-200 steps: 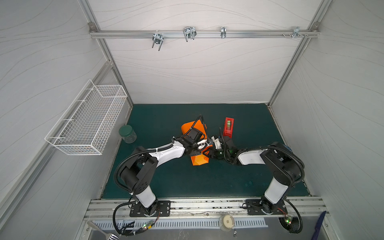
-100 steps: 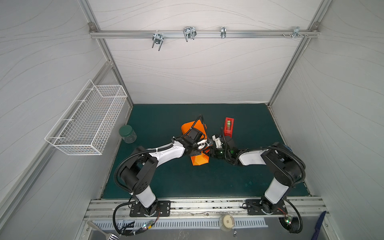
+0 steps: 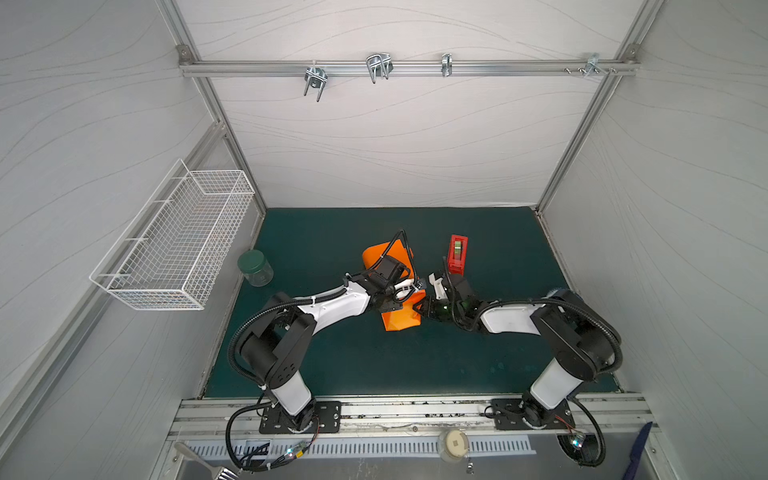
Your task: Wrap the gift box in paper
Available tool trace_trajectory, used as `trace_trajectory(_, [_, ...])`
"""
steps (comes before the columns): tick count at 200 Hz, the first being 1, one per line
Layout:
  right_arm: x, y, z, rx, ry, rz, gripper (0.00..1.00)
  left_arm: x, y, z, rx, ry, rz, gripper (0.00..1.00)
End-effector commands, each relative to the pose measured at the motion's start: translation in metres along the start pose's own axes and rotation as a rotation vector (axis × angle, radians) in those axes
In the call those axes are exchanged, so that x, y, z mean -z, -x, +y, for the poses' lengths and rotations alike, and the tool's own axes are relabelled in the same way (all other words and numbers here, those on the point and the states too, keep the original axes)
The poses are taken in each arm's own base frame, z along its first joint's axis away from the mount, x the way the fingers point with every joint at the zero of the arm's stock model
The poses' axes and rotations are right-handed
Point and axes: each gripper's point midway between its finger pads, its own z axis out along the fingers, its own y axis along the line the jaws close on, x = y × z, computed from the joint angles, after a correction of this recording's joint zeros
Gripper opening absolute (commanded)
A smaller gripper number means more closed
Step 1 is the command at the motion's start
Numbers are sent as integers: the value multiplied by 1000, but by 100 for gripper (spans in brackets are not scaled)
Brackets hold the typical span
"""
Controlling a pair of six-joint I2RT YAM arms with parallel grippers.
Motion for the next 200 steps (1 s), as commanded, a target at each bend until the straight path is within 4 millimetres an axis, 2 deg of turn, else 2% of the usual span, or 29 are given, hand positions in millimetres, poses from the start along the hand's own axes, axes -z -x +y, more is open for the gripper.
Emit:
trace_trajectory(1, [-1, 2, -7, 25, -78, -1, 23, -12, -11, -13, 6, -60, 53, 77])
trace_trajectory(63, [-4, 6, -12, 58, -167, 2, 20, -11, -11, -13, 5, -59, 52, 77])
trace_trajectory(128, [9, 4, 18, 74, 4, -24, 35, -11, -11, -13, 7, -59, 52, 76])
trace_trajectory(168, [4, 2, 33, 57, 95, -17, 35, -12, -11, -14, 6, -60, 53, 76])
trace_trajectory(200, [-2, 7, 33, 42, 98, -27, 35, -12, -12, -14, 7, -61, 55, 76])
